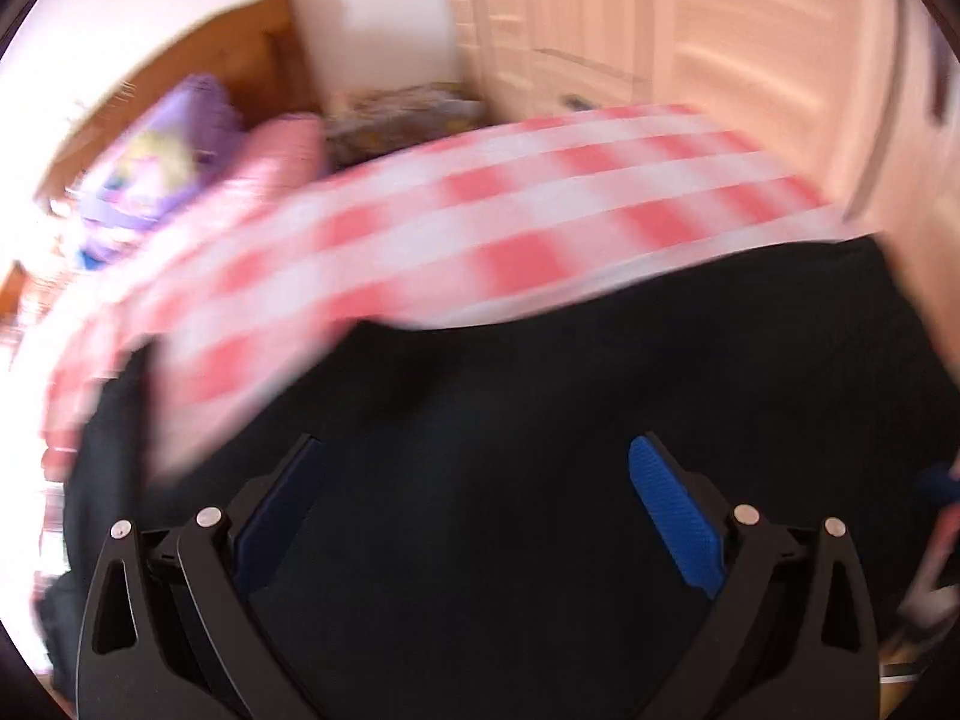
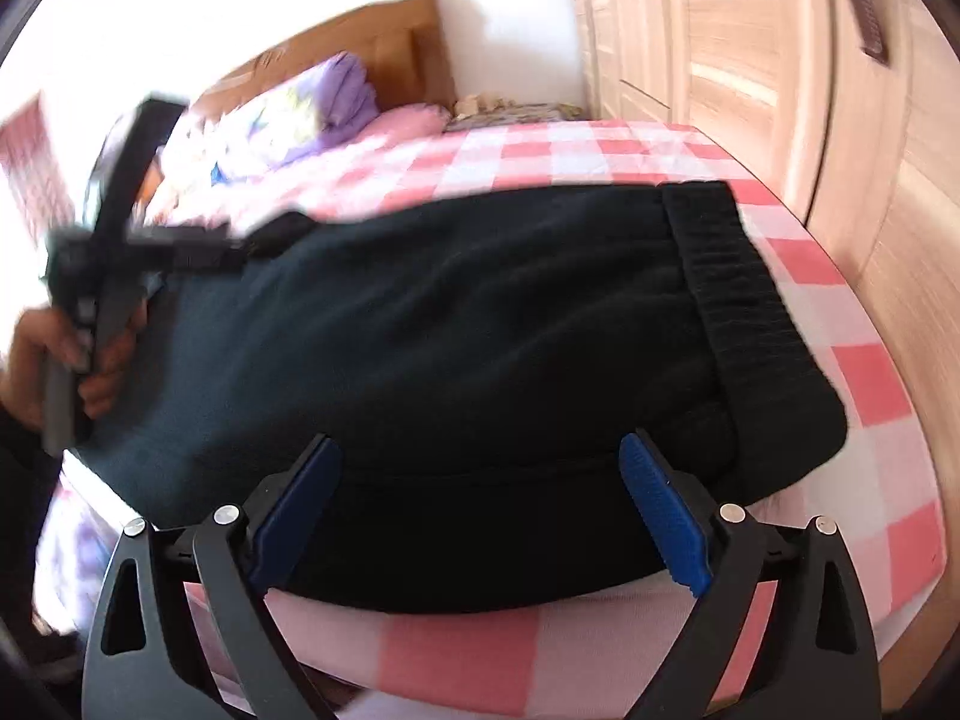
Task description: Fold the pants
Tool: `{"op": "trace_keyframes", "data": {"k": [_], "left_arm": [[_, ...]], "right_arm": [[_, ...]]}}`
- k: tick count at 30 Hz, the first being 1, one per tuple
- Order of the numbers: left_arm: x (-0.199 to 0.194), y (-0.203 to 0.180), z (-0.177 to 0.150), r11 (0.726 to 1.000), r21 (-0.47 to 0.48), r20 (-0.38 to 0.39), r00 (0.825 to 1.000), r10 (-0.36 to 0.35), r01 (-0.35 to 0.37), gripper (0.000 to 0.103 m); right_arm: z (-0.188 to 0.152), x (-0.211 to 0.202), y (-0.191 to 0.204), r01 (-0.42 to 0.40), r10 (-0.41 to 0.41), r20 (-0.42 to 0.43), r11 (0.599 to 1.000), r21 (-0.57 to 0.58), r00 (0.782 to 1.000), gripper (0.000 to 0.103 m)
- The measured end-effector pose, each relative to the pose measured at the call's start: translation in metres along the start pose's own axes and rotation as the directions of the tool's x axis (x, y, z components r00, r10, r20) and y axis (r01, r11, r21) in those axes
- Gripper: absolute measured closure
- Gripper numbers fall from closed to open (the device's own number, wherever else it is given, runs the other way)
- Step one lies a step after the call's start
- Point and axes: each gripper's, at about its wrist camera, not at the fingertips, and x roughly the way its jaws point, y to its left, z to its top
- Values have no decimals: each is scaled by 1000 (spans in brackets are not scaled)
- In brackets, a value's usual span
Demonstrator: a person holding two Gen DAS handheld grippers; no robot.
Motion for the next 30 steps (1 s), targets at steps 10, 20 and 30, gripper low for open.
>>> {"op": "trace_keyframes", "data": {"k": [10, 20, 30], "left_arm": [[36, 195, -14, 922, -300, -236, 955, 179, -247, 13], [3, 230, -60, 898, -375, -144, 972, 187, -229, 94], [-108, 320, -231, 684, -716, 33, 972, 232, -139, 94]], "right_arm": [[16, 8, 42, -65, 67, 21, 996, -65, 998, 12], [15, 0, 61, -87, 90, 24, 992, -86, 996, 12], [9, 13, 64, -132, 132, -1, 990, -52, 991, 12]]}}
